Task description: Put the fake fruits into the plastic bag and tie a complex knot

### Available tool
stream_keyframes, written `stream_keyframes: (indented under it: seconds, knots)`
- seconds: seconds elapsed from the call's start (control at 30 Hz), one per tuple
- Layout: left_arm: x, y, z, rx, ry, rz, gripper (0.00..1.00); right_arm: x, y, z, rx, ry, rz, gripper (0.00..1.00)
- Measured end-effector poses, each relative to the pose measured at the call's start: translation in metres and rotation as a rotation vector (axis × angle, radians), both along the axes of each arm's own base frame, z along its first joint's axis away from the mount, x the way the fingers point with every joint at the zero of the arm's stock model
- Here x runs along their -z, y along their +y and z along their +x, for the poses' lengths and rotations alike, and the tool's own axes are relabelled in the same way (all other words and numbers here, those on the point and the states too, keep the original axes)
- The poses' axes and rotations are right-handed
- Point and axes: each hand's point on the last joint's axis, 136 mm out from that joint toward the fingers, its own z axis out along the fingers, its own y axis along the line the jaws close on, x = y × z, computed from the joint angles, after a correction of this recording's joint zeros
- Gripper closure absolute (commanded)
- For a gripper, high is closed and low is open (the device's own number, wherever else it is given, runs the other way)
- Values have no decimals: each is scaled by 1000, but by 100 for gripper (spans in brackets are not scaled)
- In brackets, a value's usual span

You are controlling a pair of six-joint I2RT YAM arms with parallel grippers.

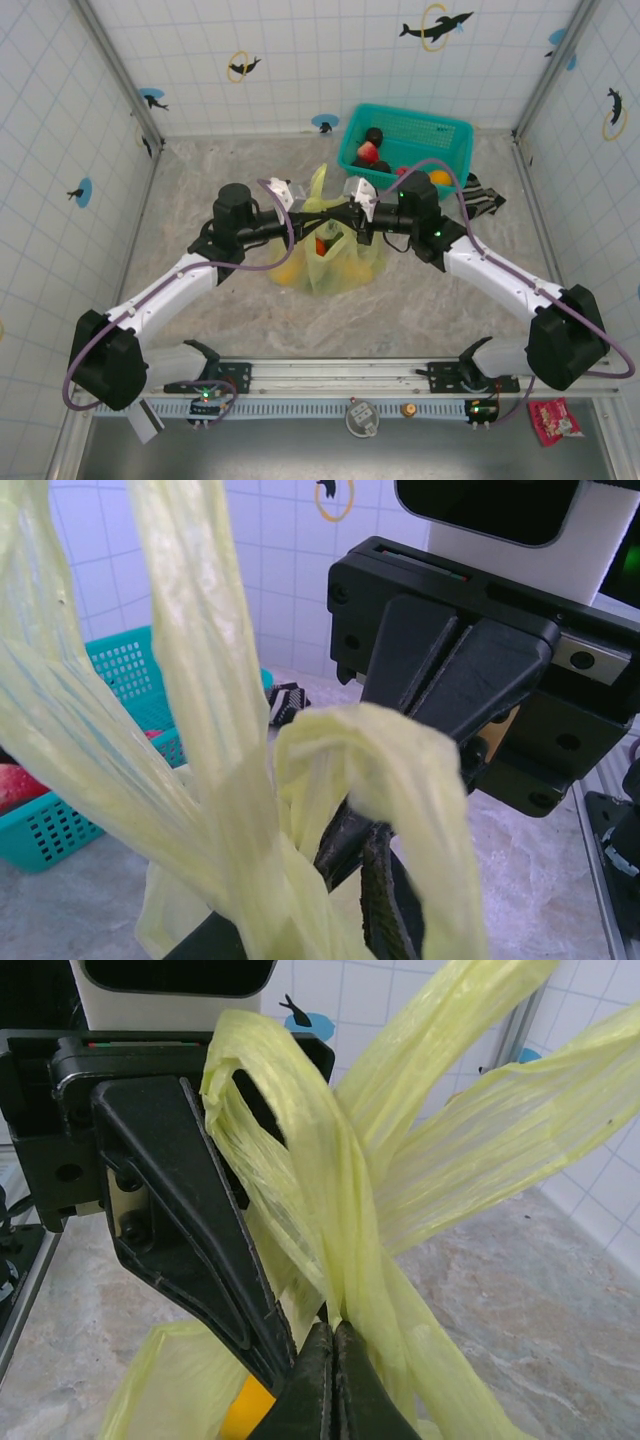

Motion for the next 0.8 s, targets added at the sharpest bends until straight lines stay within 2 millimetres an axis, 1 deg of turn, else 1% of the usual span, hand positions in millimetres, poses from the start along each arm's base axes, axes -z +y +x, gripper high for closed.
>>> stream_keyframes:
  seconds: [0.23, 0.37, 0.5, 0.53, 0.63, 0.8]
  knots:
    - [0, 0, 1, -7, 3, 1, 73, 4, -1, 0, -1, -7, -18, 100]
    - [0, 0, 1, -8, 5, -2, 70, 10, -2, -1, -3, 0, -38, 100]
    - [-3, 0, 2, -9, 2, -7, 70, 13, -1, -3, -7, 2, -50, 100]
    - [-3, 0, 2, -10, 3, -9, 73, 13, -2, -3, -7, 3, -51, 100]
    - [-5, 0, 3, -15, 11, -13, 100, 15, -1, -4, -11, 7, -57, 100]
    - [-7, 0, 3, -14, 7, -15, 100, 13, -3, -1, 13, -7, -61, 100]
